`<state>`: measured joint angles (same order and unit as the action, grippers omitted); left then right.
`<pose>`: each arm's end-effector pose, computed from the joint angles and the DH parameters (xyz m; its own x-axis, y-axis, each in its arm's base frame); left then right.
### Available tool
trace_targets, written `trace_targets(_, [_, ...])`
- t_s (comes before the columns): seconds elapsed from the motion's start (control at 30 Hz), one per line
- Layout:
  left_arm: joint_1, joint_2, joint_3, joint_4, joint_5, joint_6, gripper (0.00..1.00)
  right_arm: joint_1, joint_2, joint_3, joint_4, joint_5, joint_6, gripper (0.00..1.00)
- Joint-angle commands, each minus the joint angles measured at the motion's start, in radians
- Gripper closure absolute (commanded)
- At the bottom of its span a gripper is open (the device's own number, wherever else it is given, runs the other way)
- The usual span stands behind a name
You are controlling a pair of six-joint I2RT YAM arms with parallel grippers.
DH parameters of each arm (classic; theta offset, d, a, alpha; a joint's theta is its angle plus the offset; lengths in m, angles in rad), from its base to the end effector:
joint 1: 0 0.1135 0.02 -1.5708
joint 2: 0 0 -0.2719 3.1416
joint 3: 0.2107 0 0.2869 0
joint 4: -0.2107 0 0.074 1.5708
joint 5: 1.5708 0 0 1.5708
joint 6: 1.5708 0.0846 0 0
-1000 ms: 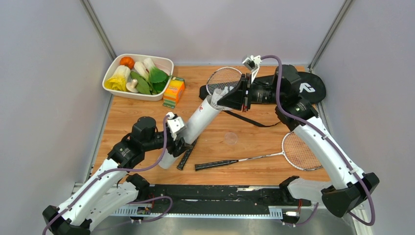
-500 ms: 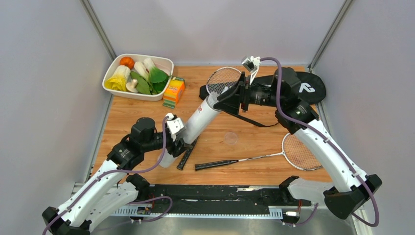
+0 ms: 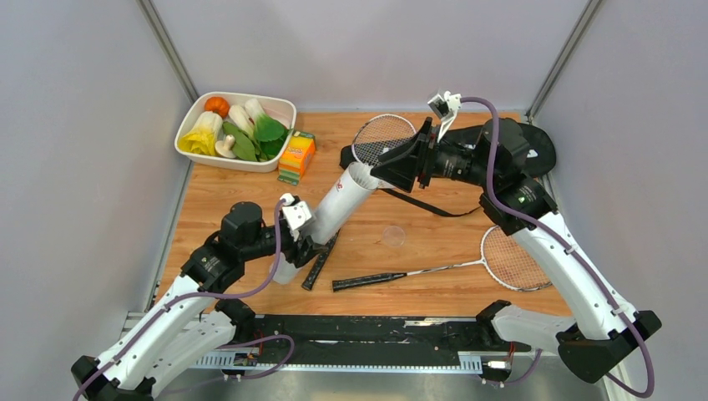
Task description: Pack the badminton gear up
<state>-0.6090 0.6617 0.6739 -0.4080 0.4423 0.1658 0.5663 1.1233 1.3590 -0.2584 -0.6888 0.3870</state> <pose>0.1631 -0.1579 0.2860 -0.1731 0.3026 -0.9373 0.8816 0.4719 -0.0105 0.2247 0.2066 0.4793 -0.3764 0.1059 -0.9204 -0.8729 0.2922 0.3907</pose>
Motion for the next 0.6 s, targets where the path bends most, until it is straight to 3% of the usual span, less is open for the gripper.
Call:
trace_targets(0.0, [-0.002, -0.026, 0.000, 0.079, 0.001, 0.005, 0.40, 0.001, 0.004, 0.008, -0.021, 0.088, -0.016, 0.41])
trace_targets(0.2, [-0.002, -0.042, -0.009, 0.092, -0.001, 0.008, 0.40, 0.001, 0.081, 0.014, -0.086, 0.038, -0.069, 0.33])
trace_targets(0.47, [-0.001, -0.041, -0.012, 0.093, -0.019, 0.010, 0.40, 0.002, 0.149, 0.034, -0.109, 0.010, -0.080, 0.37])
trace_targets(0.57, [-0.001, -0.039, -0.011, 0.093, -0.041, 0.009, 0.40, 0.001, 0.141, 0.043, -0.110, 0.056, -0.074, 0.33])
